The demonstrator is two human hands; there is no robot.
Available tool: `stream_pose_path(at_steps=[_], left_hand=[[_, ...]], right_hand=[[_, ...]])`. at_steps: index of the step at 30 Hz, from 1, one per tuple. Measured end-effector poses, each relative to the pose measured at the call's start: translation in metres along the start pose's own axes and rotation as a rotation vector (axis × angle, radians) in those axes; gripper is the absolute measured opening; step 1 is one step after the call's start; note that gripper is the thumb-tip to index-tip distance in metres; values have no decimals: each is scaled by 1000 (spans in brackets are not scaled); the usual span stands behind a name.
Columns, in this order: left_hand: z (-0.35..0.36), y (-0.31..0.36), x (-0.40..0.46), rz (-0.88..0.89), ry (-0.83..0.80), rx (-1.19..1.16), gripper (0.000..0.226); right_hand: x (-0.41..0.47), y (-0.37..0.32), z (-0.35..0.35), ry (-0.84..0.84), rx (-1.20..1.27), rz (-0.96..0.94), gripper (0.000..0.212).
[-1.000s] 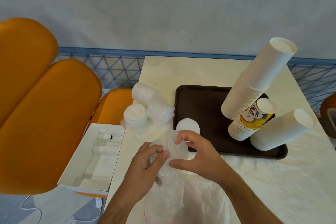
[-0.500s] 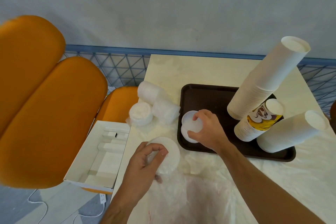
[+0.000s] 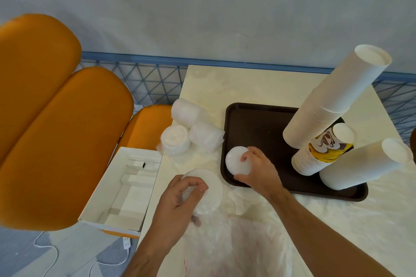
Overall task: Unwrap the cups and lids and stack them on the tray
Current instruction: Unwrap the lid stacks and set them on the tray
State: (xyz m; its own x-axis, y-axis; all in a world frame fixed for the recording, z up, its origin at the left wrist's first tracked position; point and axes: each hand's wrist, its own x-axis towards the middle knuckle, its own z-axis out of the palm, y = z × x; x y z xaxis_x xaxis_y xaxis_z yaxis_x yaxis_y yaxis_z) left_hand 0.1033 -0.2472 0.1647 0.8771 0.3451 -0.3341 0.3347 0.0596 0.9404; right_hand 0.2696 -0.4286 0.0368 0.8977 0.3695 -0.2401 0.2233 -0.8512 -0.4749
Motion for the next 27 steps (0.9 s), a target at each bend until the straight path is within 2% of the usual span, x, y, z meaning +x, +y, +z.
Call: stream_pose_path(at_steps=[5,13,15,17,20,23,27], left_hand=[[-1,0,0,3,0,10,22],[-2,-3,-2,31,14,24,23],[-1,-6,-1,41,16,52,37],[2,-6,0,40,34,118,49],[8,-7,3,33,40,153,56],[16,-6,4,48,5,148,52],[24,-5,3,95,-31,200,42]], right_hand=[[-6,-6,11,67,-18,2,49],[-16,-15,-5,58,14,38,57],[-24,-24,-16,95,109,61,51],[-38,-38,-30,102,328,87,33],[-66,-66,-52,38,603,61,12],[-88,-82,-64,-62,629,-27,18],[-98,-85,-74,-78,608,23,17]])
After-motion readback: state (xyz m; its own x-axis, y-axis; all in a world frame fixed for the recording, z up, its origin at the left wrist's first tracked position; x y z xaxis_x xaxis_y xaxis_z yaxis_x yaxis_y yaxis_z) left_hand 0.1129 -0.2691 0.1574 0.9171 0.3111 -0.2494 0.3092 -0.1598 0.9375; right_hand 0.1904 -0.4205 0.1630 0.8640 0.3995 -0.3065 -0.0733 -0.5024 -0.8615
